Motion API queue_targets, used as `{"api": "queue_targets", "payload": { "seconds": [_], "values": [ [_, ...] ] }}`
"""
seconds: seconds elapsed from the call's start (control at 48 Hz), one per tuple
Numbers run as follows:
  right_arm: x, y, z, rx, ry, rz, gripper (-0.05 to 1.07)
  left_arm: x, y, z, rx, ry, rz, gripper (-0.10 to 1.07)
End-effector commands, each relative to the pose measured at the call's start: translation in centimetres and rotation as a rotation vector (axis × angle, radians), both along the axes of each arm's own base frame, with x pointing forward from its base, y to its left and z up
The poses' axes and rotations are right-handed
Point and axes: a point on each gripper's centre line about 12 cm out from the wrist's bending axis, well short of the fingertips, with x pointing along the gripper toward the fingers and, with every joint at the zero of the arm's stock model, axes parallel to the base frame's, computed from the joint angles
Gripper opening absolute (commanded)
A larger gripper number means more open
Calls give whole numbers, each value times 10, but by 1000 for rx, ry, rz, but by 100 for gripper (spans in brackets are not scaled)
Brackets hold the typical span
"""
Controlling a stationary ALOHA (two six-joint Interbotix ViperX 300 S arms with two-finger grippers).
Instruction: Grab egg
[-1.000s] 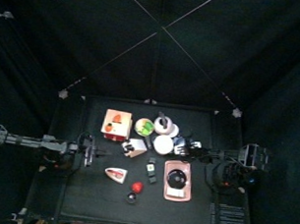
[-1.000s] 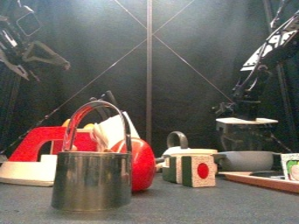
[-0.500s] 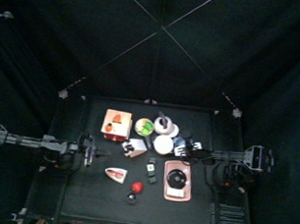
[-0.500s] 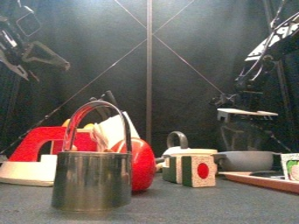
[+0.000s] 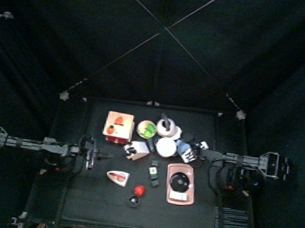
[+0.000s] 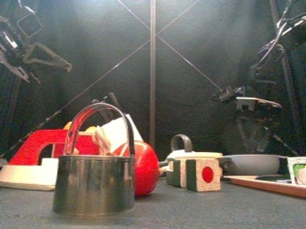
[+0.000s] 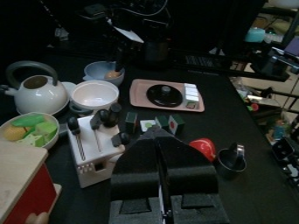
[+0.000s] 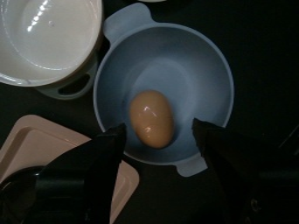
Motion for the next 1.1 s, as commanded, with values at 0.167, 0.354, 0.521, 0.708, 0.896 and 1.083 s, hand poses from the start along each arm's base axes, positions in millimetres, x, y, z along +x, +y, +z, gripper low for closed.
{"api": "queue_targets", "payload": {
  "seconds": [0.167,0.354,0.521,0.708,0.896,1.083],
  "values": [
    [3,0,-2,-12,-101,39,93,2,1,4,1,-12,5,0],
    [4,0,-7,-9,-91,46,93,2,2,4,1,-12,8,0],
    [3,0,-14,0,-66,49,93,2,2,4,1,-12,8,0],
    [6,0,-23,13,-48,53,93,2,2,5,1,-14,8,0],
    [8,-5,-32,19,-27,48,93,2,2,4,2,-12,8,0],
    [8,-9,-37,21,-10,44,93,2,2,4,2,-12,8,0]
  ]
}}
